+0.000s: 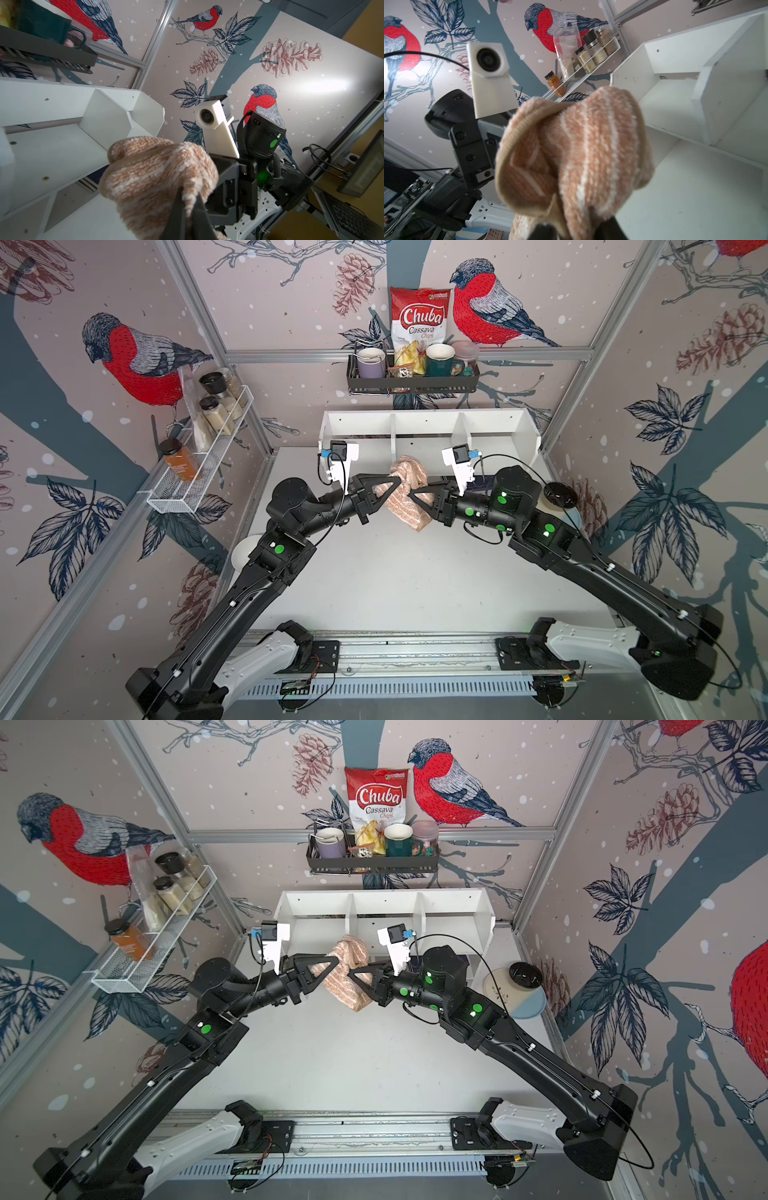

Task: Wipe the bookshelf clean with a cloth
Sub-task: Adjust the cleaning item, then wipe the dust from the shelf.

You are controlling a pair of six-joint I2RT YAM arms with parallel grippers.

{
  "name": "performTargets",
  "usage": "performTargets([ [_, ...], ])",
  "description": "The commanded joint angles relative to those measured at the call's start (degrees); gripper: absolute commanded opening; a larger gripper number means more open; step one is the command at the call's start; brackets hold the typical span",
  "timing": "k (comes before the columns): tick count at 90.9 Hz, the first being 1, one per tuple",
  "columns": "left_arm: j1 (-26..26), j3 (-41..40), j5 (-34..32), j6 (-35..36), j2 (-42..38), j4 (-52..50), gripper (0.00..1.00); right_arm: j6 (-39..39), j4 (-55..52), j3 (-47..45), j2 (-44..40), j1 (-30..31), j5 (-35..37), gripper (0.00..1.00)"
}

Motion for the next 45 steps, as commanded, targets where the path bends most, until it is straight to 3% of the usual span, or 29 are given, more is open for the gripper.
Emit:
performTargets([
  [1,0.88,3.69,-16.88,10.26,-1.35,-11.27,0.00,-1.05,-6.73,-0.07,-3.13,-1.92,10.55,0.65],
  [4,1.40,6.13,-21.22,12.11,-1.31,-13.83,0.00,-1.44,-9.69,0.03,-4.63,-3.35,14.28,0.70],
  [14,3.46,11.54,-32.50,16.27,0.12,-19.23,0.00,-3.24,-19.80,2.69,-8.20,-10.87,24.37,0.69],
  [25,7.42,15.18,-35.45,16.45,3.99,-20.13,0.00,-3.91,-31.97,10.78,-6.04,-24.19,32.16,0.71],
  [31,8.31,16.44,-36.01,16.93,7.08,-19.94,0.00,-4.16,-35.56,14.38,-3.32,-32.14,32.64,0.73],
  [37,8.52,17.21,-36.20,17.58,11.02,-19.00,0.00,-4.23,-35.81,16.04,-0.98,-39.19,28.49,0.75],
  [45,8.72,17.61,-35.22,18.16,15.41,-16.45,0.00,-4.64,-34.56,17.32,1.93,-44.64,23.89,0.75],
])
